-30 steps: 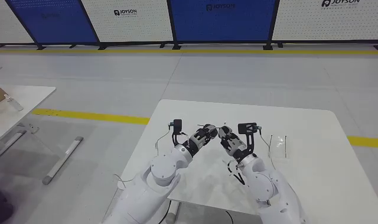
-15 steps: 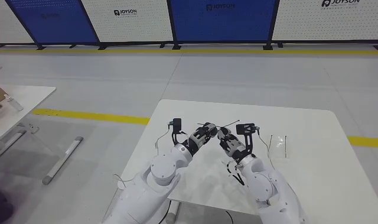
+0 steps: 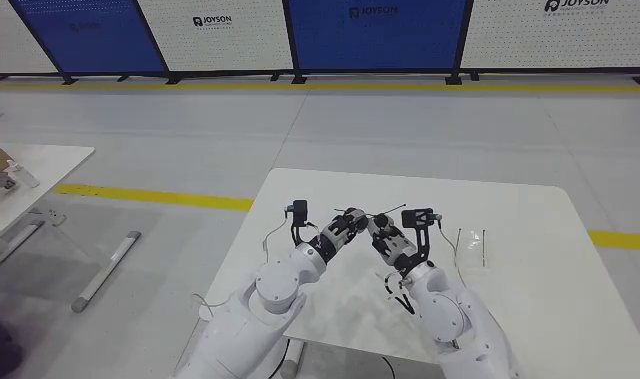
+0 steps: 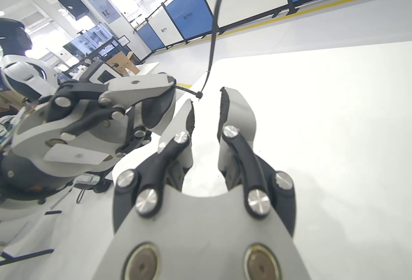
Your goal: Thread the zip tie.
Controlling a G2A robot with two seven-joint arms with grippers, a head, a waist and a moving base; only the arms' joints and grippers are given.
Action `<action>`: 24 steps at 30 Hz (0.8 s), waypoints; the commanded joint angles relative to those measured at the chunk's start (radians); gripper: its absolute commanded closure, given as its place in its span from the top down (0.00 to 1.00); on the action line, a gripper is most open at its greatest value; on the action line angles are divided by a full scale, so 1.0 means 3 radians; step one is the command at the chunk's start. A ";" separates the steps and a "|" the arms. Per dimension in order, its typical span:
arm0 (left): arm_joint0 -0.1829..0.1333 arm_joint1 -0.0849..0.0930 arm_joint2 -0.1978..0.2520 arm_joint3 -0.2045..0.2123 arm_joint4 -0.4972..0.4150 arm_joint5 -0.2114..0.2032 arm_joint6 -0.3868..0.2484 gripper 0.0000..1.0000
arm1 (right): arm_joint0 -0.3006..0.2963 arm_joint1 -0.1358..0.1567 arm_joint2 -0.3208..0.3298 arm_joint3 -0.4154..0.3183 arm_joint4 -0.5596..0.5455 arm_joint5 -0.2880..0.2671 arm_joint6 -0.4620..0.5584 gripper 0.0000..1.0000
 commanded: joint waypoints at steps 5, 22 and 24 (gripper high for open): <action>-0.0001 -0.0001 0.0007 0.0017 0.0029 0.0008 -0.0011 0.00 | 0.0015 0.0008 -0.0004 -0.0005 0.0013 0.0007 -0.0014 0.12; -0.0008 -0.0009 0.0016 0.0044 0.0062 -0.0006 -0.0001 0.00 | 0.0019 0.0032 -0.0034 0.0003 0.0024 0.0024 -0.0046 0.00; -0.0006 -0.0011 0.0015 0.0041 0.0054 -0.0024 0.0007 0.00 | 0.0021 0.0034 -0.0040 0.0014 0.0019 0.0029 -0.0039 0.00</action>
